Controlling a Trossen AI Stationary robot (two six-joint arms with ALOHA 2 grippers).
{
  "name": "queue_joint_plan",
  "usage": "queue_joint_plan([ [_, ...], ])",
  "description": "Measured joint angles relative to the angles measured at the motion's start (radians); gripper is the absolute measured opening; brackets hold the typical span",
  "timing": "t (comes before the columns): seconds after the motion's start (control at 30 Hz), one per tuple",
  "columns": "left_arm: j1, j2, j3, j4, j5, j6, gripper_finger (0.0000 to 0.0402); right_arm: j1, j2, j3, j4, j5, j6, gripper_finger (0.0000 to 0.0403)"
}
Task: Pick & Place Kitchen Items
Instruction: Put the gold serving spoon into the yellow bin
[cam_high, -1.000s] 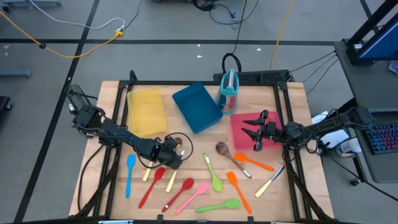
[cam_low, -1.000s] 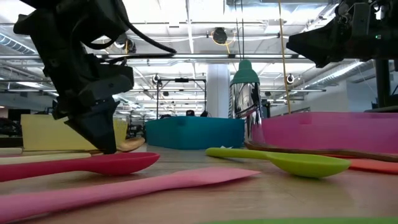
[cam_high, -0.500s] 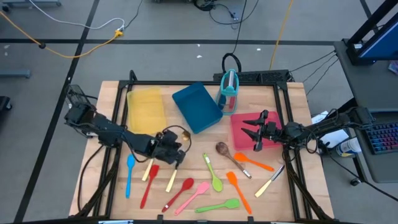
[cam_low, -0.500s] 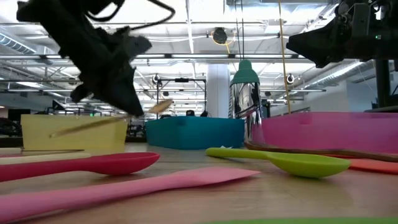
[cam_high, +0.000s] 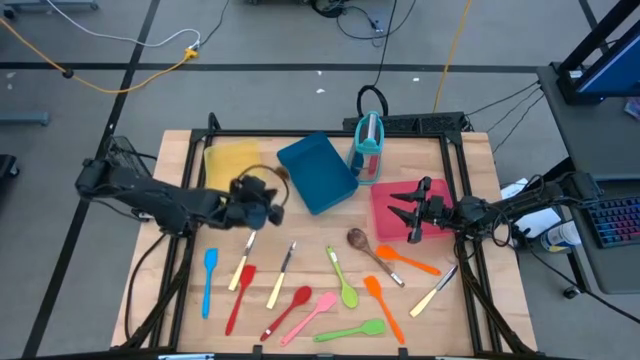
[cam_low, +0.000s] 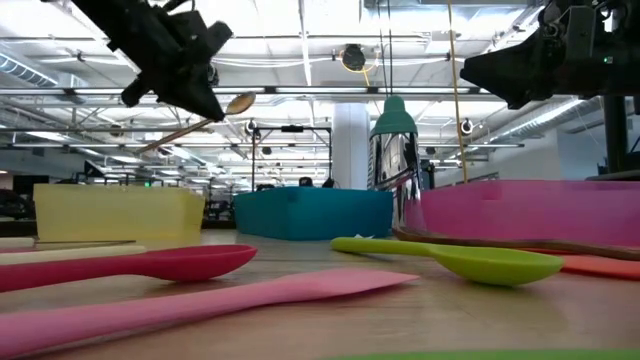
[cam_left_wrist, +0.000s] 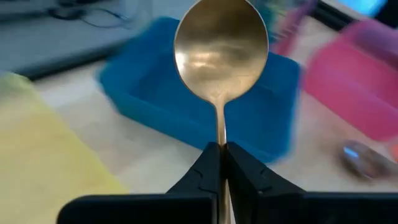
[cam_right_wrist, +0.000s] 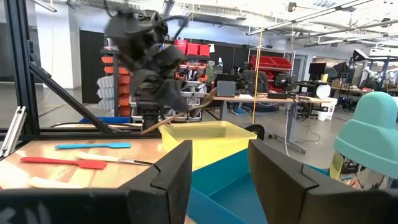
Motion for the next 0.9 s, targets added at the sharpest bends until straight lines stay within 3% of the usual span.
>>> queue_joint_plan([
  [0.6, 0.446, -0.028, 0.001, -0.29, 0.046, 0.026, 0.0019, 0.0, 0.0, 0.0, 0.0, 0.0, 0.0, 0.015],
  [0.9, 0.565, 0.083, -0.036, -0.302, 0.159, -0.018, 0.0013, 0.0, 0.0, 0.0, -0.003, 0.0, 0.028, 0.015],
])
